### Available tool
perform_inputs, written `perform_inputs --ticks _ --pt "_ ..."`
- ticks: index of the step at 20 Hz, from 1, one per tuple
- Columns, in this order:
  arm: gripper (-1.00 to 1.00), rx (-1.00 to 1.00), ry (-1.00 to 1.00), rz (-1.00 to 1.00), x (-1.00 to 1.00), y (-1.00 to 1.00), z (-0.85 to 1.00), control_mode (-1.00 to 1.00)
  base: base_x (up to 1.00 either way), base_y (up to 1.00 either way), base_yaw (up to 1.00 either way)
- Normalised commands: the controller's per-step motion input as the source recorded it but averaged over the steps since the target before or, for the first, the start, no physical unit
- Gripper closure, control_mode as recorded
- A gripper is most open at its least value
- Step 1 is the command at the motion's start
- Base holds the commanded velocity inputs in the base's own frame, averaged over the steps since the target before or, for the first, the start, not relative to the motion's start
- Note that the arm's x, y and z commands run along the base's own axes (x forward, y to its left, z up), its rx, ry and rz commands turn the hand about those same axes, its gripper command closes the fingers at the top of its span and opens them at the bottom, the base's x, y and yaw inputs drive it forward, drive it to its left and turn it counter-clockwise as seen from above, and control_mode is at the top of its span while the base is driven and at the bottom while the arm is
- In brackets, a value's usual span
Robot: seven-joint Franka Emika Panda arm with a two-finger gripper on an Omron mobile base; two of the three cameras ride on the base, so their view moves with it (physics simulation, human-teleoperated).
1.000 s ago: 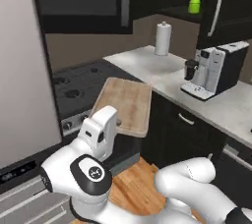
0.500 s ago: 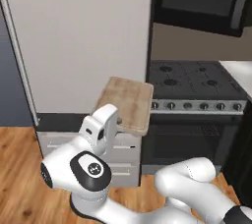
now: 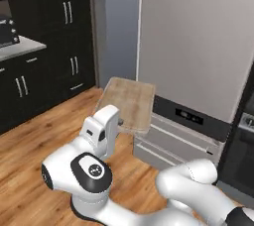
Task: Move the cutting board and knife to the sink. Then move spray from the cabinet to the counter.
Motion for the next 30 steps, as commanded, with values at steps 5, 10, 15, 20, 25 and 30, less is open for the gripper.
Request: perform_inputs --ticks 5,10,15,20,25,30 --pt "1.00 0.00 0.00 0.00 0.00 0.00 0.00 1.00 0.00 0.00 1.00" --pt "1.00 0.00 0.00 0.00 0.00 0.00 0.00 1.00 0.21 0.00 0.82" --pt "1.00 0.00 0.00 0.00 0.00 0.00 0.00 1.00 0.58 0.00 0.51" --pt "1.00 0.00 0.00 0.00 0.00 0.00 0.00 1.00 0.82 0.00 0.24" --pt "1.00 0.00 0.00 0.00 0.00 0.00 0.00 1.00 0.86 0.00 0.14" --pt "1.00 0.00 0.00 0.00 0.00 0.00 0.00 1.00 0.92 0.00 0.04"
